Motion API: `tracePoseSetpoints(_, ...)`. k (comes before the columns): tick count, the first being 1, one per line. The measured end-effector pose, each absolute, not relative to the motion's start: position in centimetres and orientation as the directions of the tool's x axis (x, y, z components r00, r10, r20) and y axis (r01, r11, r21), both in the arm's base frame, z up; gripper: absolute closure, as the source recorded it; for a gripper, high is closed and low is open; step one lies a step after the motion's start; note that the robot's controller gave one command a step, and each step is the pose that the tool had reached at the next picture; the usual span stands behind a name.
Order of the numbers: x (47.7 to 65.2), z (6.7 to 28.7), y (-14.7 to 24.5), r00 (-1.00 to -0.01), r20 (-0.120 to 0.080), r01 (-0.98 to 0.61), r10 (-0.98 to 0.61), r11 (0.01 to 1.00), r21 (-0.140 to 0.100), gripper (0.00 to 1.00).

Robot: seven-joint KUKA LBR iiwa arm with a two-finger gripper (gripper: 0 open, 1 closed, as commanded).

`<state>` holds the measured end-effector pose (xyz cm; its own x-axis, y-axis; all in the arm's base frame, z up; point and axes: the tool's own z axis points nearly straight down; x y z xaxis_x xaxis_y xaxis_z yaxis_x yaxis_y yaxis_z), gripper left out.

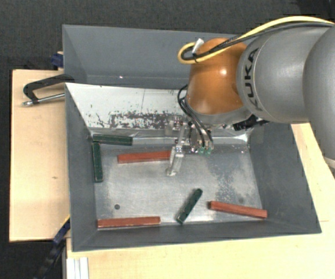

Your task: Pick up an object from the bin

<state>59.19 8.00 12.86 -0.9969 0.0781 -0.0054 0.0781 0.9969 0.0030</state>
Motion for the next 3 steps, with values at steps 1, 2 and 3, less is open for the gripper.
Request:
tracePoseSetpoints(1,59.3,7.1,9.3,-0.941,0.001,0.338,0.338,0.941,0.001,1.0)
tracePoseSetpoints(2,59.3,7.1,9.3,-0.941,0.001,0.338,0.338,0.941,0.002,1.0)
tracePoseSetpoints(3,59.3,19.8,11.5,-0.94,-0.004,0.342,0.342,0.94,0.003,1.0)
